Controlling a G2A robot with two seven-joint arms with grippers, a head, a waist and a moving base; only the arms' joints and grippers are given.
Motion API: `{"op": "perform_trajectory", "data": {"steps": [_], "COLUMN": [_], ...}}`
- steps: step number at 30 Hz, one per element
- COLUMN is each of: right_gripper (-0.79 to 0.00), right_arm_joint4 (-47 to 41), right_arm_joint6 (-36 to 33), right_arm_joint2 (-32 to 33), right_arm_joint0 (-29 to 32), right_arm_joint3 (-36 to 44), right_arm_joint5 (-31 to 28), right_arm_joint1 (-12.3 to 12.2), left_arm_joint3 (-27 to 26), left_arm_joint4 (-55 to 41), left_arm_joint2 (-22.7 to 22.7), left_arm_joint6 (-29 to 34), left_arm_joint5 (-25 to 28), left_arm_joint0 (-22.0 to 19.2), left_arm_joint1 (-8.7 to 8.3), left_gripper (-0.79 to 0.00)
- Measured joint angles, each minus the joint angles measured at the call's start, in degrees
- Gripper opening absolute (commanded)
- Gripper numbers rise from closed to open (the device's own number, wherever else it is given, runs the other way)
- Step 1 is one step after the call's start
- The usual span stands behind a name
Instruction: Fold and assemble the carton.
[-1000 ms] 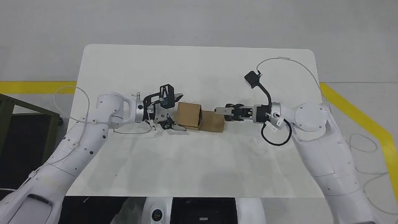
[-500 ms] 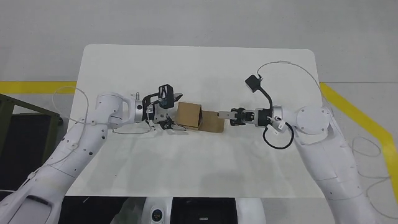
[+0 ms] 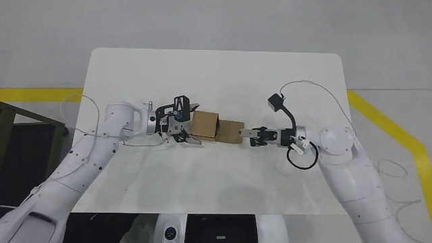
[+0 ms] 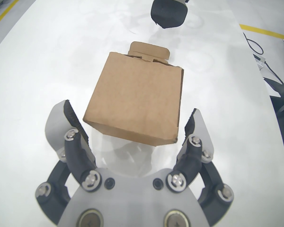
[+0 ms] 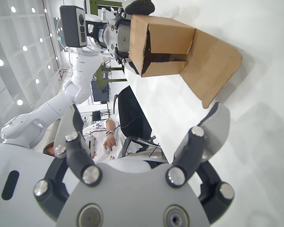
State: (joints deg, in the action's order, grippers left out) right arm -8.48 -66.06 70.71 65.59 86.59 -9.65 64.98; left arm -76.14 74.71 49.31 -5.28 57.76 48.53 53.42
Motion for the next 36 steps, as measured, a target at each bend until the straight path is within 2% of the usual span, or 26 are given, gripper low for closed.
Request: {"op": "perform_trajectory", "data": {"steps": [8, 22, 30, 36], "right_gripper": [0.0, 0.0, 0.0, 0.0], "right_arm_joint4": [-2.3, -7.1, -12.71, -14.46], "right_arm_joint6": [1.2, 1.95, 3.01, 1.2], "right_arm_joint2": [-2.23, -9.16, -11.05, -11.03], "right_arm_joint0": [-1.41, -7.33, -8.92, -9.35], "right_arm_joint3": [-5.57, -14.94, -16.27, -16.02], "right_arm_joint5": [-3.2, -6.17, -7.21, -9.16], "right_arm_joint1": [0.38, 2.27, 3.31, 3.37], "left_arm_joint3": [1.23, 1.87, 1.62, 1.57], "left_arm_joint4": [0.91, 1.19, 1.24, 1.11], "left_arm_joint2": [-0.58, -0.57, -0.73, -0.87], "left_arm_joint6": [-1.14, -1.38, -1.08, -1.01], "left_arm_joint5": [0.24, 0.24, 0.24, 0.24], "left_arm_joint0": [-0.85, -1.07, -1.03, -1.0], "left_arm_joint1": [0.66, 1.0, 0.93, 0.87], "left_gripper": [0.0, 0.0, 0.0, 0.0]}}
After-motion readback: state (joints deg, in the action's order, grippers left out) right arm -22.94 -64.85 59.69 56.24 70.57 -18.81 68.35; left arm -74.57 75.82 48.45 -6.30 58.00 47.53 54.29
